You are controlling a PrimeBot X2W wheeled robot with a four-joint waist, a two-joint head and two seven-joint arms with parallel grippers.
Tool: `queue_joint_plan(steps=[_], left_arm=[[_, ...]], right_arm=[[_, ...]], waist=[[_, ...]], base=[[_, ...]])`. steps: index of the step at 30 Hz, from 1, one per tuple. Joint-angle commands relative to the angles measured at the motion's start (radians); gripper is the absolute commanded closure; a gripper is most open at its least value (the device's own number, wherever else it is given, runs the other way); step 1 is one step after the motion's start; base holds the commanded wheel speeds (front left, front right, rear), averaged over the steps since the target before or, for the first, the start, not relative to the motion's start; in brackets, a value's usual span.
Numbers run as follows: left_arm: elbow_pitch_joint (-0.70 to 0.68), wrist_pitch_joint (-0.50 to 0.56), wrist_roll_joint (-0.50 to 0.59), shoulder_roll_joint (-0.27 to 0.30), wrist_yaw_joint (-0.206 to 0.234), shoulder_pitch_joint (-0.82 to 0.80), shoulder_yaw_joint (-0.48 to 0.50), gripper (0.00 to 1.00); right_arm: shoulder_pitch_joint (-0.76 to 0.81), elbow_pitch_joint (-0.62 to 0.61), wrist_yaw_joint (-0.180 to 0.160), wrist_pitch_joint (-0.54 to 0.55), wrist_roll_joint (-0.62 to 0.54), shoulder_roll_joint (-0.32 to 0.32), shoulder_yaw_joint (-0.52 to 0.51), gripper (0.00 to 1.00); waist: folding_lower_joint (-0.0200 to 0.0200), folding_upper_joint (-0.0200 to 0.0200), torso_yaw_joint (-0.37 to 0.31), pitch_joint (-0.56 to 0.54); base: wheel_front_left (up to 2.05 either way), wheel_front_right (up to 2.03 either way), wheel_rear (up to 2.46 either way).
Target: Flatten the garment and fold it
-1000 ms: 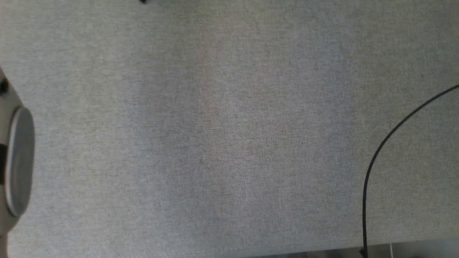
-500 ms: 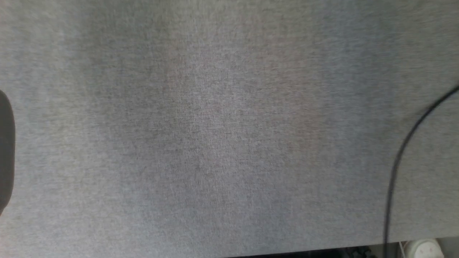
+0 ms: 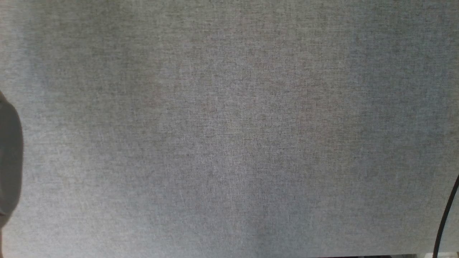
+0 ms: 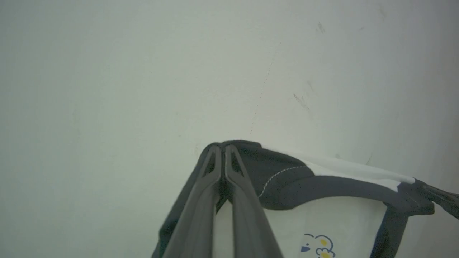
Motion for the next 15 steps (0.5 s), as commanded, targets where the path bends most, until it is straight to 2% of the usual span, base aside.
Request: queue_joint_plan(steps=[1, 7, 15], left_arm=[[0.007, 0.004, -0.015, 0.017, -0.006, 0.028, 0.013, 1.00], [-0.033, 0.061, -0.064, 0.029, -0.050, 0.149, -0.009, 1.00], [-0.204, 0.160, -0.146, 0.045, -0.069, 0.410, -0.043, 1.00]], right_arm=[[0.029, 0.000, -0.010, 0.009, 0.014, -0.019, 0.003, 1.00], [0.130, -0.002, -0.010, 0.045, 0.094, -0.019, 0.073, 1.00], [0.356, -0.092, -0.010, 0.107, 0.203, -0.022, 0.165, 1.00]], waist=[[-0.0002, 0.0000, 0.003, -0.007], [-0.0002, 0.0000, 0.008, -0.047], [-0.0002, 0.0000, 0.015, -0.138]], base=[[0.00, 0.00, 0.00], [0.00, 0.00, 0.00], [0.00, 0.00, 0.00]])
